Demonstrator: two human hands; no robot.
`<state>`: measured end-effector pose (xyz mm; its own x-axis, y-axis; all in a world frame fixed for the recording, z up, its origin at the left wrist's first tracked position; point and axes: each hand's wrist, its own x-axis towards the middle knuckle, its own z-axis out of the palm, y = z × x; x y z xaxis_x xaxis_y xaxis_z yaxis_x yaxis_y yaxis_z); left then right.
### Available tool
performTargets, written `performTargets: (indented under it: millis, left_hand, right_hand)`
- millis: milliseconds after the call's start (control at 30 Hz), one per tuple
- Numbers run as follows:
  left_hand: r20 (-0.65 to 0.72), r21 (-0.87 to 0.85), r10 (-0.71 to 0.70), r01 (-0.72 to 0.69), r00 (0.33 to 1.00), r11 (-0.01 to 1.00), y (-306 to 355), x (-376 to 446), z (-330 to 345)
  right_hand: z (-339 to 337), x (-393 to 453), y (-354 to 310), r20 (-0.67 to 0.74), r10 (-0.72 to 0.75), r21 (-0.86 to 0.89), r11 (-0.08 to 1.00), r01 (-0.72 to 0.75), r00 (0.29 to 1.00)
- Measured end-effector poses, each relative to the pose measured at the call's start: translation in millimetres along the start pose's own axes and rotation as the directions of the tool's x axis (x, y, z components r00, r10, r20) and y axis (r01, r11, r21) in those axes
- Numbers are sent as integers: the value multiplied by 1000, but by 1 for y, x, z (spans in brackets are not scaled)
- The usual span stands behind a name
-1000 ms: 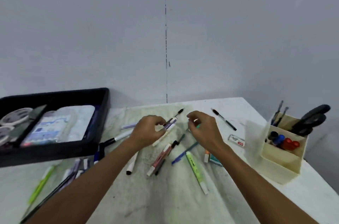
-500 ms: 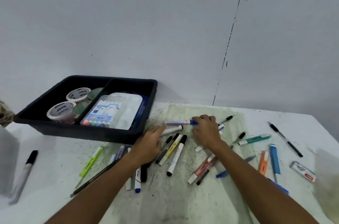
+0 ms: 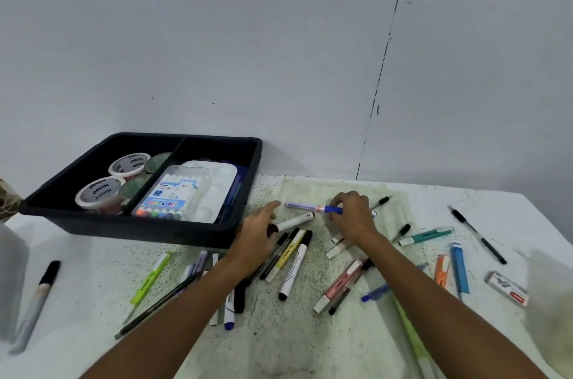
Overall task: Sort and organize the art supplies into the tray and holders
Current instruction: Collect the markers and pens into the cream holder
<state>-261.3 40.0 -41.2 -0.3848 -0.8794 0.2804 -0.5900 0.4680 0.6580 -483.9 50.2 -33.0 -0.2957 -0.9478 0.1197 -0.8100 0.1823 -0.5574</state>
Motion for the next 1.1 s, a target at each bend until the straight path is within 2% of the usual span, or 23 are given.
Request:
performTargets:
  millis: [100, 167, 267, 400, 600, 867, 967, 1100]
  left_hand:
    - [-135, -107, 52, -67, 989, 992, 23, 10, -2]
    - [-192, -232, 50, -95, 980, 968, 46, 18, -3]
    - [-177, -425, 42, -114, 983, 898, 88, 29, -3]
    - [-120, -503, 132, -175, 984, 846, 140, 43, 4]
    - [-83, -594, 356, -333, 931, 732, 230, 44, 33]
    - [-64, -725, 629, -469, 775, 504, 337, 27, 71]
    - [-45, -756, 677, -468, 734, 458, 359, 18, 92]
    - [-18, -768, 719, -470, 695, 435, 372, 10, 118]
  right_hand:
    - [-23, -7, 0, -52, 4, 335, 942, 14, 999]
    - [-40, -14, -2, -94, -1, 433, 901, 42, 996]
    - [-72, -31, 0, -174, -3, 513, 853, 93, 985]
    - [-119, -62, 4, -303, -9, 522, 835, 174, 953]
    - [-194, -132, 19, -475, 50, 448, 873, 193, 879]
    - [-280, -221, 44, -733, 134, 337, 923, 186, 667]
    - [-297, -245, 63, -795, 171, 304, 943, 138, 581]
    - [-303, -268, 89, -822, 201, 260, 965, 37, 533]
